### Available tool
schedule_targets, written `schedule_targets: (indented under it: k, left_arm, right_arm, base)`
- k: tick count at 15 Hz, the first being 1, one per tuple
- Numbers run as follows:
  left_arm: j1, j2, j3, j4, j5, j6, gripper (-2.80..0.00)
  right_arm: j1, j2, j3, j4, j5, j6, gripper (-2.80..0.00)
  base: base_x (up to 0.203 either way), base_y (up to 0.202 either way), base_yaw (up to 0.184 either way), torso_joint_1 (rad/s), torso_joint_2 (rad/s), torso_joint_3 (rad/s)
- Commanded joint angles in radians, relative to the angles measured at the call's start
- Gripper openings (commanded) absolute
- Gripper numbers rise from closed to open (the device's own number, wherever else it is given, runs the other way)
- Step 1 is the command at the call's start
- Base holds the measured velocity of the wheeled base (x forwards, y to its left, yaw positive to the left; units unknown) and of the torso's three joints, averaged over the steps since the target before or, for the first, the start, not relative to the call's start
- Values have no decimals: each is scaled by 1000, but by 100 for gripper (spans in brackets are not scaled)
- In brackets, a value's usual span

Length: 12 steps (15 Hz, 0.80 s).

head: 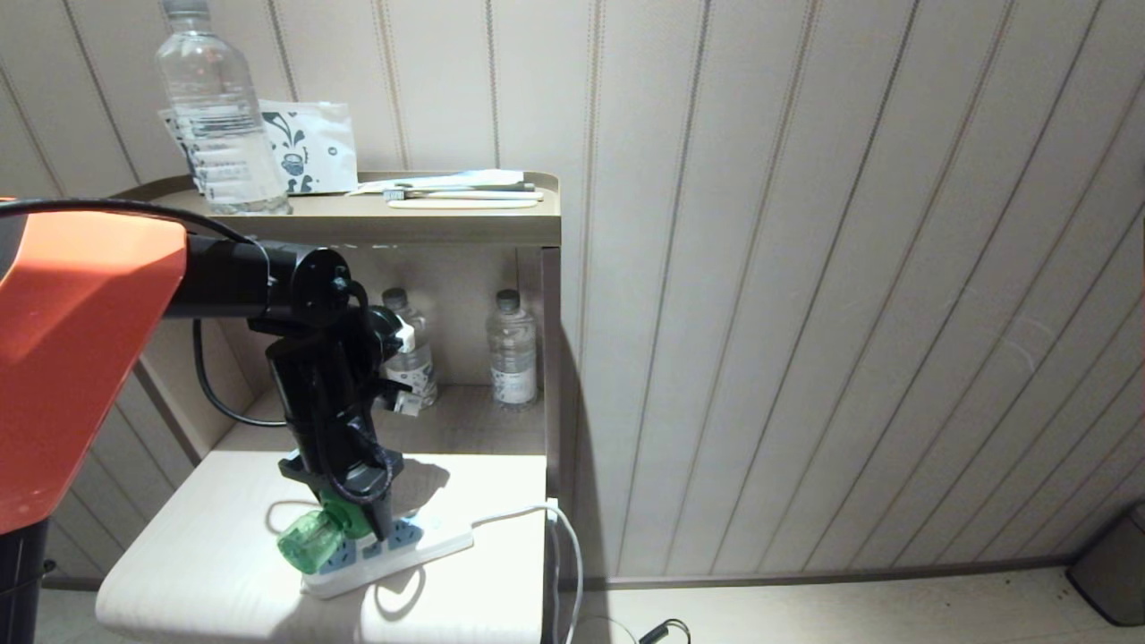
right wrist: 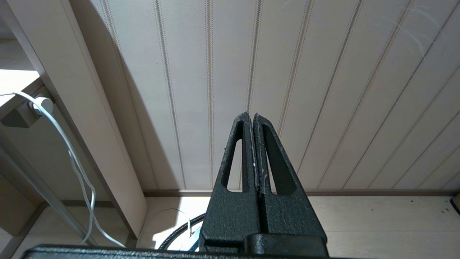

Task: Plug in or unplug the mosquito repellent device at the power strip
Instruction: Insert the plug into the socket

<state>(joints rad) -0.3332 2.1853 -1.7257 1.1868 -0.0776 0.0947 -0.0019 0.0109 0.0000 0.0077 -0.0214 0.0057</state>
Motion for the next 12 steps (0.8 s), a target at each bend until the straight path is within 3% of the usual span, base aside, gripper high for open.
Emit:
schedule_targets:
  k: [1, 12]
  left_arm:
    - [-1, -5, 13, 11, -14, 0, -280]
    - [-12, 8, 7, 4, -11, 2, -280]
  right_arm:
    - [-1, 0, 0, 0, 0, 0, -280]
    - [-1, 0, 0, 0, 0, 0, -280]
  base:
    - [0, 0, 0, 0, 0, 0]
    - [0, 0, 0, 0, 0, 0]
